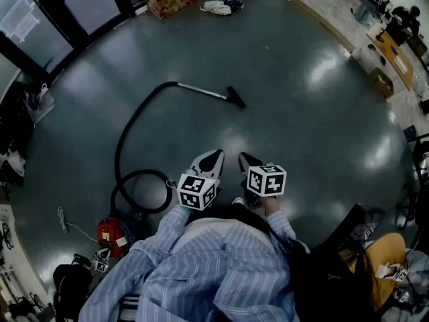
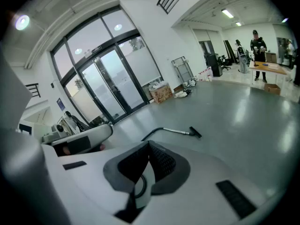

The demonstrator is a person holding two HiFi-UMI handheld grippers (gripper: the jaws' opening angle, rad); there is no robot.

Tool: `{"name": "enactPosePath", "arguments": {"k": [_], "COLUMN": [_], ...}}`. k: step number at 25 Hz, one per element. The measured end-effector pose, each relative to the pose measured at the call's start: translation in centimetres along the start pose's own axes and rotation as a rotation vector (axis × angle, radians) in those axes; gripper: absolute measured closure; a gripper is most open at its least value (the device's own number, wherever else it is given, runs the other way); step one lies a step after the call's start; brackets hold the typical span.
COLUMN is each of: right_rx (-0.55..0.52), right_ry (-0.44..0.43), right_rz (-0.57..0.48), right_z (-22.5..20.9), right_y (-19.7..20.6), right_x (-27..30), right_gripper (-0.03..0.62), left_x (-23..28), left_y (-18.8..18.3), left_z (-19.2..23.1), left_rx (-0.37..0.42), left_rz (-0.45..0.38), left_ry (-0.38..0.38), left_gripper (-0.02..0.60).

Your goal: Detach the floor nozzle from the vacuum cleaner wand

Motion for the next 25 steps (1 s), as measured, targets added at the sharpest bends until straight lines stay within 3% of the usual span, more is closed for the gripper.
{"name": "enactPosePath", "arguments": {"k": [13,25], "right_rx": [0.05,0.014], "right_ry": [-0.001,0.007], "right_rz": [-0.034,-0.008], "right_z": [0.9,3.6], "right_y": [1.0,2.5], "right_x": [-0.6,1.6], "right_gripper": [0.586,0.586], "left_x": [-1.9,-4.0], "left_y": [0.1,0.4], "left_z": [0.3,3.3], "left_rx": [0.013,0.019], "left_rz": [0.007,0.003], "left_ry": [0.001,0.036], "left_gripper": [0.575,0.575]}}
Point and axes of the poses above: the fingertips, and each gripper's own axes: x forward along the fingers, z to its left, y out of its underside, the point moved 1 cm from there along -x, backward along the fingers
